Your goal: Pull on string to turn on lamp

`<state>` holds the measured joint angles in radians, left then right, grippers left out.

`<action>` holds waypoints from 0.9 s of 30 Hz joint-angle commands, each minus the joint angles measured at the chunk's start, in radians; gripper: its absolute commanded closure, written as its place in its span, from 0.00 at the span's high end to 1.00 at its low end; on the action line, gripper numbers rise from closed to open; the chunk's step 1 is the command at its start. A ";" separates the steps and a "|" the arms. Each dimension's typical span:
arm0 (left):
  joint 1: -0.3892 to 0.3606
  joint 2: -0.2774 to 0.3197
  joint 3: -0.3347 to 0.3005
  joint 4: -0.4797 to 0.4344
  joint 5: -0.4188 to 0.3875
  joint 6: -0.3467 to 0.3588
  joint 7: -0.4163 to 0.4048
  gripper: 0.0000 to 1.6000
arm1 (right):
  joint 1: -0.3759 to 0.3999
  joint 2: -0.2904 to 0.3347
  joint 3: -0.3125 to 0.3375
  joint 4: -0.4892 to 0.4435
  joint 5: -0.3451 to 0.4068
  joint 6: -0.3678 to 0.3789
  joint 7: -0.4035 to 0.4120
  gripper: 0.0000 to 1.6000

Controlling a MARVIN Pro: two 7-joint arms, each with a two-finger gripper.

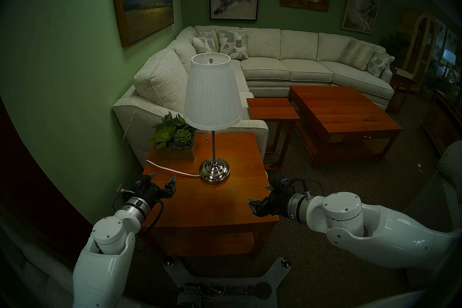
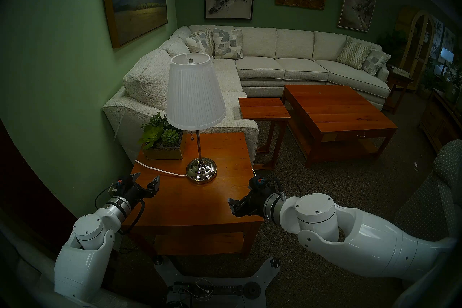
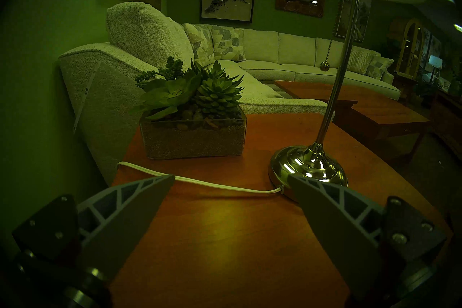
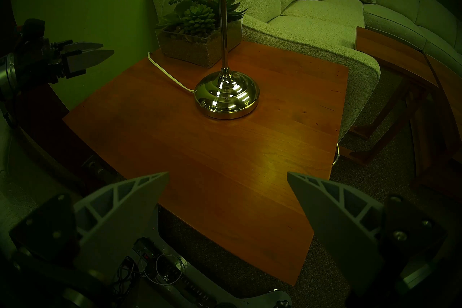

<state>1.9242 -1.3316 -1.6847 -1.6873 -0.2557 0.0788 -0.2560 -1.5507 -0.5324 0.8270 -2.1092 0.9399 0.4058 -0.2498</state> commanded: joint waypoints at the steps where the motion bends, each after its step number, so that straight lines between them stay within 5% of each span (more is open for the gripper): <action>1: -0.111 -0.012 0.016 0.002 0.007 -0.023 0.014 1.00 | 0.015 -0.001 0.014 -0.018 0.000 -0.005 0.000 1.00; 27: -0.263 -0.091 0.103 0.048 -0.030 -0.007 0.097 1.00 | 0.015 -0.001 0.014 -0.018 0.001 -0.006 -0.001 1.00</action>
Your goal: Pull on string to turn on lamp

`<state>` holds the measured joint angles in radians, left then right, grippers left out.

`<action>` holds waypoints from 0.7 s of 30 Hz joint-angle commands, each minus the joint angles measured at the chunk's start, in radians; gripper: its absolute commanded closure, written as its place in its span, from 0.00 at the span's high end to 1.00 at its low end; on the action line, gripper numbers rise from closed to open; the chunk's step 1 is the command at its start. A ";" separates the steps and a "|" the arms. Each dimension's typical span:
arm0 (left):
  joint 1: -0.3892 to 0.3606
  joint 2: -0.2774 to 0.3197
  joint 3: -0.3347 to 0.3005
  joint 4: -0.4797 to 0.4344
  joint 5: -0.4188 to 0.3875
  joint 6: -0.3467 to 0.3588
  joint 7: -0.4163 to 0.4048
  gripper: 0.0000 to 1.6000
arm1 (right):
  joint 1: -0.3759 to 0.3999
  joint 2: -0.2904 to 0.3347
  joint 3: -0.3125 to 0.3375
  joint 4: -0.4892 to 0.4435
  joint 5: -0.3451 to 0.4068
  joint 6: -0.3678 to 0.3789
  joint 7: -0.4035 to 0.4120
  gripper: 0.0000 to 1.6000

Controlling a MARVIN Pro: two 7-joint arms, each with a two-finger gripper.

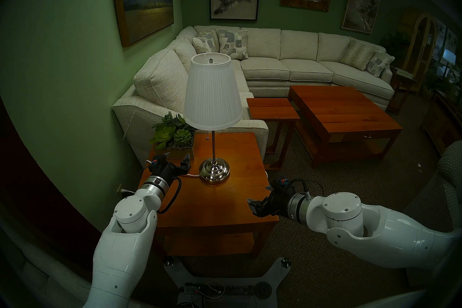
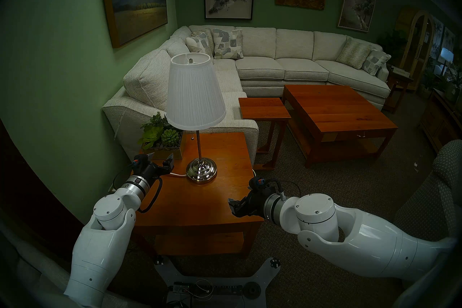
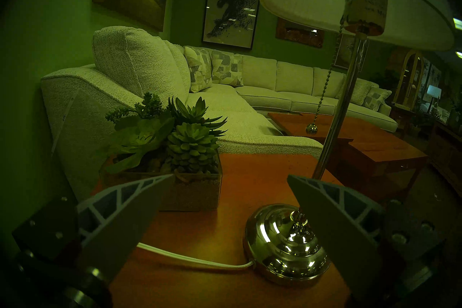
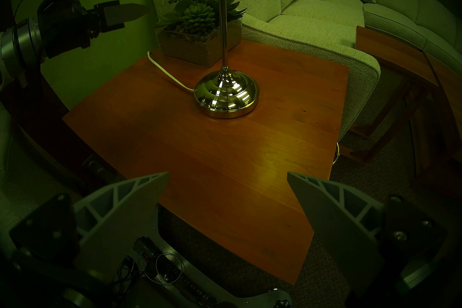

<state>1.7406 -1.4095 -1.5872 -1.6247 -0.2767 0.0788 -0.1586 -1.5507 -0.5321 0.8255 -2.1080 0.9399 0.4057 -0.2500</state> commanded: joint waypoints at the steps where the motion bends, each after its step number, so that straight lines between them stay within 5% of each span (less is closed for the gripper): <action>1: -0.079 -0.013 0.006 -0.014 -0.009 -0.007 -0.001 1.00 | 0.015 -0.001 0.015 -0.019 0.001 -0.006 0.000 1.00; 21: -0.143 -0.033 0.086 -0.006 0.028 -0.028 0.047 1.00 | 0.015 -0.001 0.015 -0.019 0.001 -0.006 0.000 1.00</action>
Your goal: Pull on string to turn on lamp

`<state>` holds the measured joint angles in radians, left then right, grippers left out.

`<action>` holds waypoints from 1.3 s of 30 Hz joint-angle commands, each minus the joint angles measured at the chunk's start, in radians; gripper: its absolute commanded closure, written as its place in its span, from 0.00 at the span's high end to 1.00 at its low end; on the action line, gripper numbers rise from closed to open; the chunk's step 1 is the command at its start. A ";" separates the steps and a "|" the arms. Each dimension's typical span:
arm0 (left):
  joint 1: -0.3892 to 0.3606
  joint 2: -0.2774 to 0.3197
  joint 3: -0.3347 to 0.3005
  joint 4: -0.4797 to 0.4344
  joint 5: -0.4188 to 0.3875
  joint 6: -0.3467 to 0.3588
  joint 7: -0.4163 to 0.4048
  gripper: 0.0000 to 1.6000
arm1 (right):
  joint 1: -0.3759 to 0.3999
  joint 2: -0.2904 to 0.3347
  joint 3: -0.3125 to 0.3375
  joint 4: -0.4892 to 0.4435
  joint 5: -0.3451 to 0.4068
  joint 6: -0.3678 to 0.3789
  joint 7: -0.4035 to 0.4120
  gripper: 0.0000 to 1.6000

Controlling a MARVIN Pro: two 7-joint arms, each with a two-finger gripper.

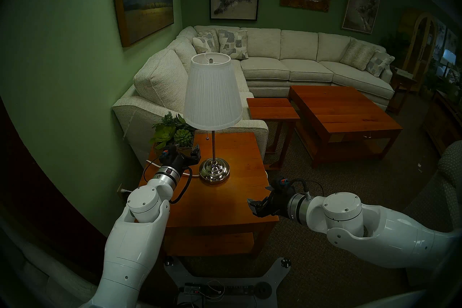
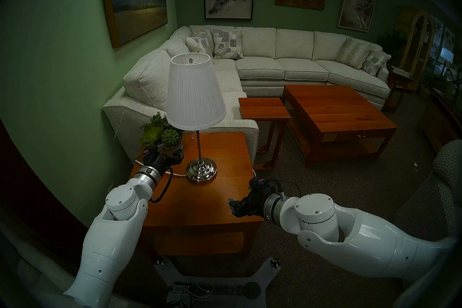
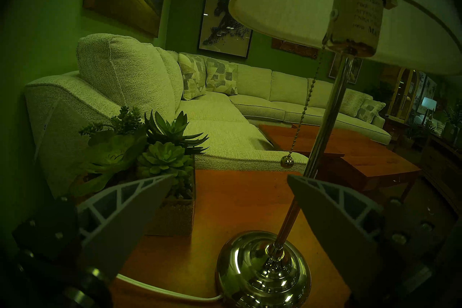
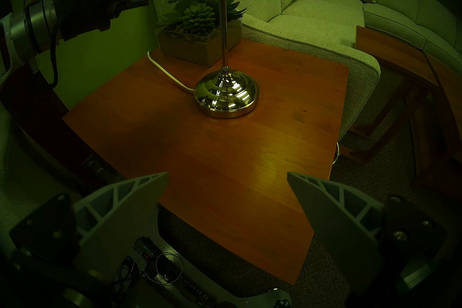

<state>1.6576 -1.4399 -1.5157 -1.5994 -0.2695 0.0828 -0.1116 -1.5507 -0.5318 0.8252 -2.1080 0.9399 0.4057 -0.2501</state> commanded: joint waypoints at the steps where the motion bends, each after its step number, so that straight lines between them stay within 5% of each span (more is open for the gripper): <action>1: -0.066 0.000 0.023 -0.030 0.034 -0.047 -0.001 1.00 | 0.015 -0.001 0.015 -0.019 0.001 -0.006 0.000 1.00; 39: -0.245 -0.040 0.085 0.200 0.152 -0.222 0.017 1.00 | 0.016 -0.001 0.015 -0.019 0.001 -0.006 0.000 1.00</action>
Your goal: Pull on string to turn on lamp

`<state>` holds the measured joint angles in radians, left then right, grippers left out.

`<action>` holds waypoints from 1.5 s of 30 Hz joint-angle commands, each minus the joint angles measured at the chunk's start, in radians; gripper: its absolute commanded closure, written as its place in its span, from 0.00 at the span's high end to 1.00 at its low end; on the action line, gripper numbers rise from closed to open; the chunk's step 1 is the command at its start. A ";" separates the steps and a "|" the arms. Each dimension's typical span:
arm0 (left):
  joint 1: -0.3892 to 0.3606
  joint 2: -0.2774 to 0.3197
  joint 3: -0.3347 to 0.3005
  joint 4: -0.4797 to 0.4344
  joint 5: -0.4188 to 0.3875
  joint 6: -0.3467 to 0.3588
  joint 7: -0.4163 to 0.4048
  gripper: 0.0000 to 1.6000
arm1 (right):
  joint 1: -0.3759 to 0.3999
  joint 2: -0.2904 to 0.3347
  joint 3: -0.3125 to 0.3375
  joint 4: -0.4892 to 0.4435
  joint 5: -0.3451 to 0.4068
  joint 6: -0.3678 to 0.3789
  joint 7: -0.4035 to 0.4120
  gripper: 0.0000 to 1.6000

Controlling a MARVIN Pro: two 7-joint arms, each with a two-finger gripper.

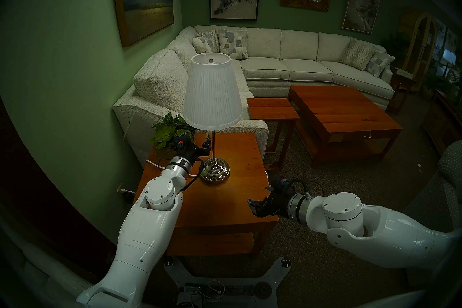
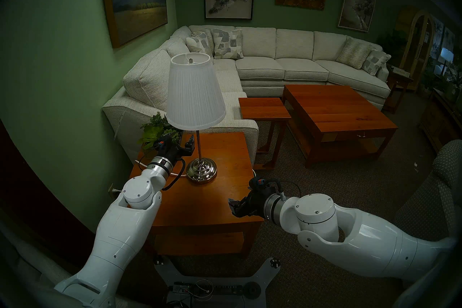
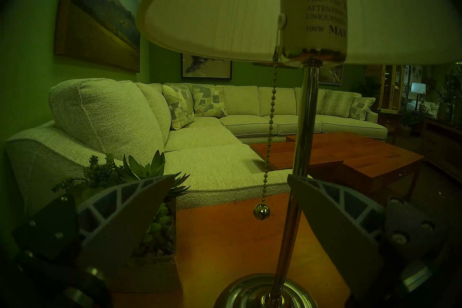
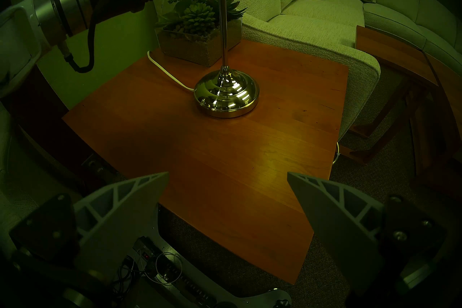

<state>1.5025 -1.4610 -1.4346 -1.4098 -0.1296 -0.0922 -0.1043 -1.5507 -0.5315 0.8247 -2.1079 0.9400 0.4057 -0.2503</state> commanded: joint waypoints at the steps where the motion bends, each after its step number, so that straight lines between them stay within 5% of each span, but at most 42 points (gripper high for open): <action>1: -0.096 -0.022 0.005 0.020 0.015 -0.046 0.014 1.00 | 0.016 -0.002 0.015 -0.019 0.001 -0.006 0.000 1.00; 22: -0.162 -0.044 0.010 0.128 0.020 -0.114 0.025 1.00 | 0.016 -0.002 0.015 -0.019 0.001 -0.006 0.000 1.00; 25: -0.163 -0.044 0.011 0.131 0.022 -0.119 0.024 0.78 | 0.016 -0.001 0.015 -0.019 0.001 -0.006 0.000 1.00; 27: -0.164 -0.044 0.010 0.139 0.023 -0.126 0.022 0.41 | 0.016 -0.001 0.015 -0.019 0.001 -0.006 0.000 1.00; 31: -0.163 -0.044 0.010 0.148 0.025 -0.140 0.018 0.00 | 0.015 -0.001 0.016 -0.020 0.001 -0.006 -0.001 1.00; 45: -0.138 -0.036 0.011 0.152 0.013 -0.077 -0.019 0.00 | 0.015 -0.001 0.016 -0.021 0.002 -0.006 -0.001 1.00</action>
<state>1.3880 -1.5000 -1.4204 -1.2325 -0.1037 -0.2023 -0.1083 -1.5507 -0.5311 0.8245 -2.1078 0.9403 0.4057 -0.2507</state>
